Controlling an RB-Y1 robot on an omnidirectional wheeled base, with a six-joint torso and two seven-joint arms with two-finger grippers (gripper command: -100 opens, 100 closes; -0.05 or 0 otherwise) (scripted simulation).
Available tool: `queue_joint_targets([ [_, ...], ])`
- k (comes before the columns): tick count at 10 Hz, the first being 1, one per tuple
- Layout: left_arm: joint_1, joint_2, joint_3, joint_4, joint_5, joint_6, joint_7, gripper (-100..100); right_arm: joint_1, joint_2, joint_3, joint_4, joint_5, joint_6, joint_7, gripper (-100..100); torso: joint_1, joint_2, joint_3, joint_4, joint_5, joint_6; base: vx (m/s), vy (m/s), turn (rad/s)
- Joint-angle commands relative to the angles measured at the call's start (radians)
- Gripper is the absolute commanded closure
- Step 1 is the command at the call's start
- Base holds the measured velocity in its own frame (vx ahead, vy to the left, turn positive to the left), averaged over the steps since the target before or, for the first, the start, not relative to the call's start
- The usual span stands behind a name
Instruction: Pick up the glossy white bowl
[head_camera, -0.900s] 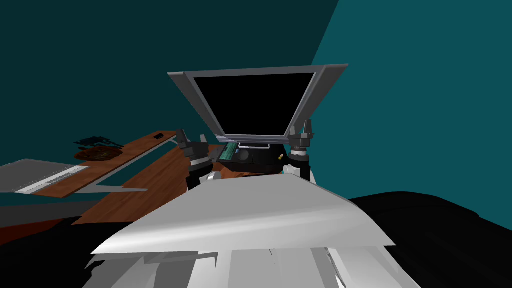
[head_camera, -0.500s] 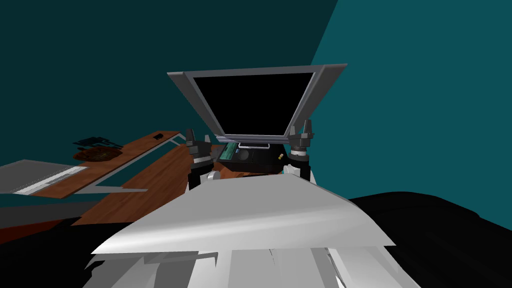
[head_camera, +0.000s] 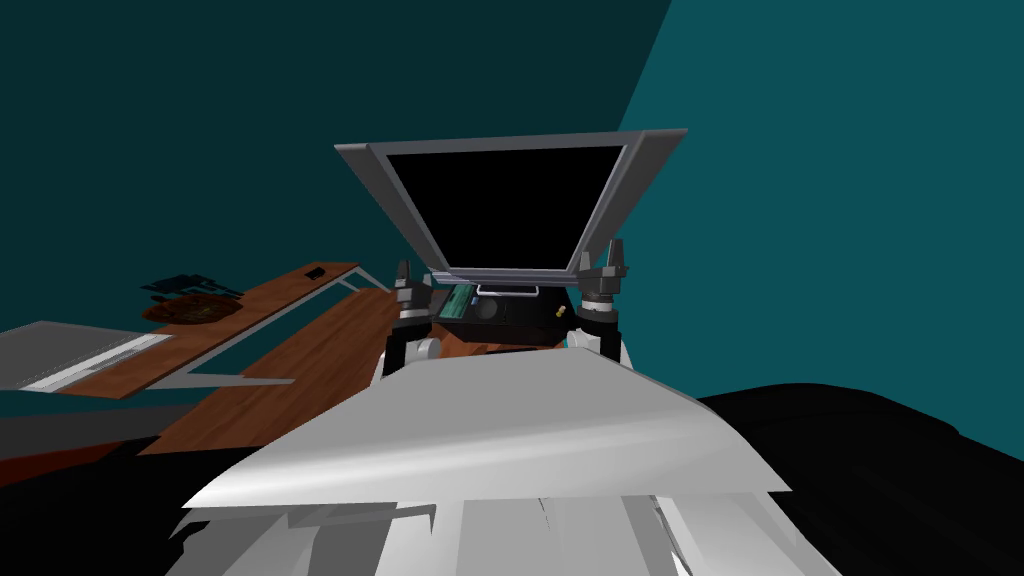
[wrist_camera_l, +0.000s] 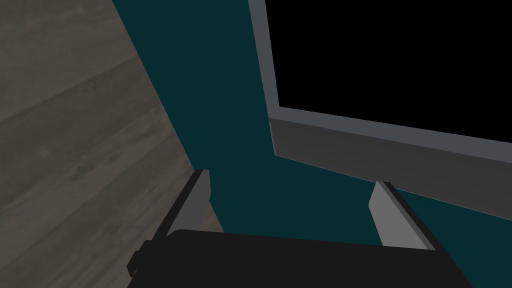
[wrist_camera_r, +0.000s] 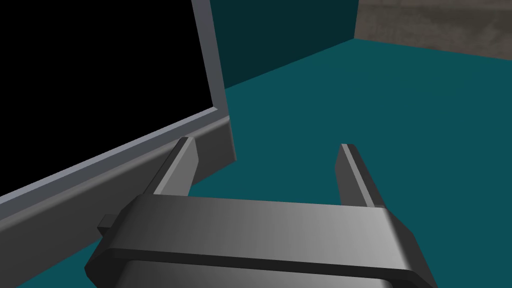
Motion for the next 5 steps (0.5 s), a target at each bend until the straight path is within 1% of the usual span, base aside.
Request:
queue_joint_targets([
  [1, -0.024, 0.016, 0.005, 0.029, 0.002, 0.05, 0.003, -100, 0.0, 0.0, 0.0, 0.0, 0.0, 0.0, 0.0, 0, 0.0, 0.0, 0.0, 0.0, 0.0, 0.0, -0.016, 0.005, -0.016],
  [2, -0.046, 0.025, 0.008, 0.055, 0.003, 0.085, 0.005, -100, 0.0, 0.0, 0.0, 0.0, 0.0, 0.0, 0.0, 0, 0.0, 0.0, 0.0, 0.0, 0.0, 0.0, -0.023, 0.004, -0.031],
  [3, -0.046, 0.025, 0.008, 0.055, 0.003, 0.094, 0.005, -100, 0.0, 0.0, 0.0, 0.0, 0.0, 0.0, 0.0, 0, 0.0, 0.0, 0.0, 0.0, 0.0, 0.0, -0.02, 0.006, -0.007],
  [5, -0.093, 0.041, 0.013, 0.112, 0.004, 0.162, 0.009, -100, 0.0, 0.0, 0.0, 0.0, 0.0, 0.0, 0.0, 0, 0.0, 0.0, 0.0, 0.0, 0.0, 0.0, -0.024, 0.005, -0.021],
])
